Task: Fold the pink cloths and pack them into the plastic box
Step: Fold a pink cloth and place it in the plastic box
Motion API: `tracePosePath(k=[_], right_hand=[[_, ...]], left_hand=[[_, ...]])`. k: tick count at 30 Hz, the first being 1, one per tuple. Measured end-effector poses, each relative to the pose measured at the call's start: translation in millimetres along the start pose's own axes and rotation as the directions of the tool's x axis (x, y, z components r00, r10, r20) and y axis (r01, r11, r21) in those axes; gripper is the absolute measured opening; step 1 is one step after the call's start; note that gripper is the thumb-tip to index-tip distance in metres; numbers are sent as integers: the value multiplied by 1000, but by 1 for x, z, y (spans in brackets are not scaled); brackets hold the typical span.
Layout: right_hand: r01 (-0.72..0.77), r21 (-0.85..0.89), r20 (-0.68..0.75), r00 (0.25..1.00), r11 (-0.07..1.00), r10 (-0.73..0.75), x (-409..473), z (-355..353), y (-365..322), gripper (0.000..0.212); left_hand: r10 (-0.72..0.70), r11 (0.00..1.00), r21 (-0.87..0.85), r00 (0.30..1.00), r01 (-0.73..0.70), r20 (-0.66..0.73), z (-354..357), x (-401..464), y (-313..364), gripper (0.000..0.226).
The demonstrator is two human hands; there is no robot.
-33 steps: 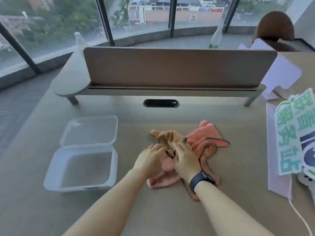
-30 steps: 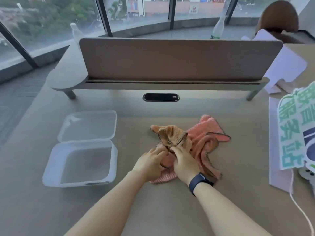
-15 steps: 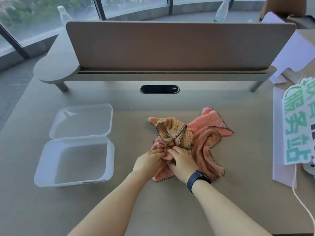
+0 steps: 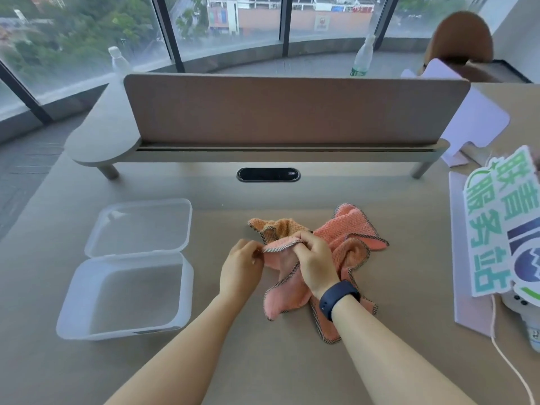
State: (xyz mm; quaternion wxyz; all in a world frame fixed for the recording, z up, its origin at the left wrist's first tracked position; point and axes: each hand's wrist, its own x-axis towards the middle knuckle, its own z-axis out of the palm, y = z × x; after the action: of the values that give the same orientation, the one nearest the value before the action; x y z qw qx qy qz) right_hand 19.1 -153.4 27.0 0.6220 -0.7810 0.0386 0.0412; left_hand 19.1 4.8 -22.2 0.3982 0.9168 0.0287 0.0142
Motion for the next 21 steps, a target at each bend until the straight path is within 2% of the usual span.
tracePosePath(k=[3, 6, 8, 15, 21], right_hand=[[-4, 136, 10, 1000, 991, 3, 2, 0, -25, 26], [32, 182, 14, 999, 983, -35, 1, -3, -44, 28], [58, 176, -20, 998, 983, -56, 3, -5, -53, 27], [165, 82, -117, 981, 983, -155, 16, -19, -80, 23], [190, 99, -172, 970, 977, -172, 10, -27, -85, 26]], left_hand=[[-71, 993, -101, 997, 67, -32, -11, 5, 3, 17], [-163, 958, -246, 985, 145, -54, -28, 8, 12, 18], [-185, 934, -326, 979, 148, -84, -44, 13, 17, 20], [-58, 913, -407, 981, -22, -184, -110, 36, 40, 23], [69, 904, -413, 991, -109, -112, -140, 39, 47, 16]])
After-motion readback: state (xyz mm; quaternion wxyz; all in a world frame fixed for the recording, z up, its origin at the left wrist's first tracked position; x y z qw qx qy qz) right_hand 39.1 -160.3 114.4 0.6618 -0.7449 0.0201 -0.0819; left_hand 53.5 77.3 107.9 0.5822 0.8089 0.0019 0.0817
